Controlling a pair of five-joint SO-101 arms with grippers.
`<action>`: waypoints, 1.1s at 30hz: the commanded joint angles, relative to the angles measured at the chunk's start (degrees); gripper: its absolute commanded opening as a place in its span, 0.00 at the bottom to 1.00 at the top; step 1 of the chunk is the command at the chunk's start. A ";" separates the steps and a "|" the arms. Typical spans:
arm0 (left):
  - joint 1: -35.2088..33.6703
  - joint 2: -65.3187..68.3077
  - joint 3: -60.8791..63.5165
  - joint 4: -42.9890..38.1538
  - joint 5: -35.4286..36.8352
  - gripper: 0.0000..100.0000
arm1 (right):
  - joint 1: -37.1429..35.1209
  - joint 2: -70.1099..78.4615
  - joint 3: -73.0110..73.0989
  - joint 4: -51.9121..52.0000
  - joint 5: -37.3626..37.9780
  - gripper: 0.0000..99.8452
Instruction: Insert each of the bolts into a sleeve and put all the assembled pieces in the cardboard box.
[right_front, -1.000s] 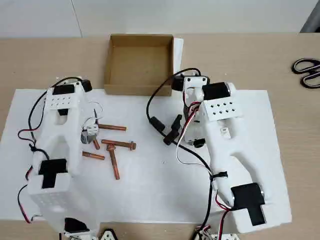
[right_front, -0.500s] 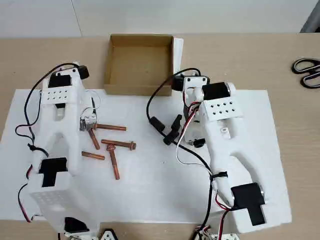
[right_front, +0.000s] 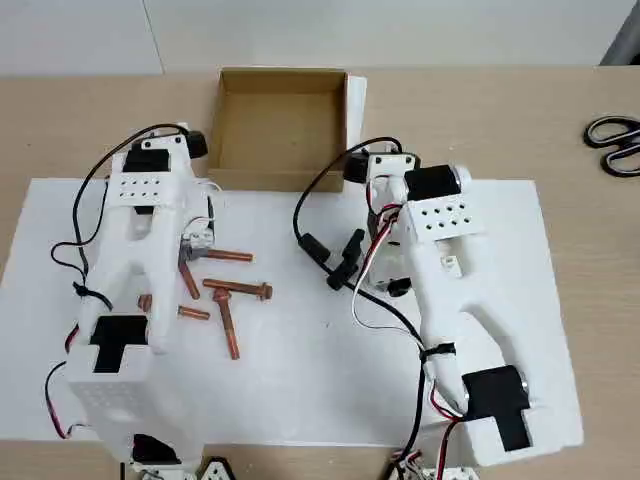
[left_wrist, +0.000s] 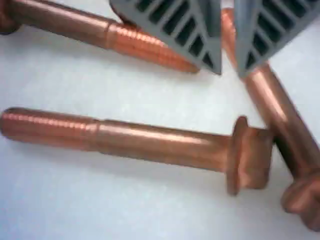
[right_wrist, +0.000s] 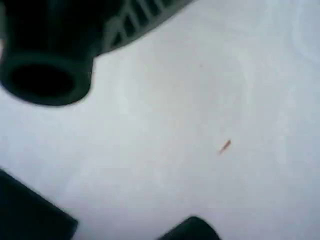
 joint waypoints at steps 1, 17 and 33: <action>0.35 -0.35 -2.24 -1.76 0.18 0.01 | 0.48 -2.33 -0.18 -0.40 -0.26 0.00; 0.18 4.75 -4.26 -1.41 0.18 0.01 | 0.48 -2.24 -0.18 -0.40 -0.18 0.00; 0.18 5.01 -4.53 -1.76 0.18 0.01 | 0.31 -2.77 5.54 -3.38 -0.18 0.00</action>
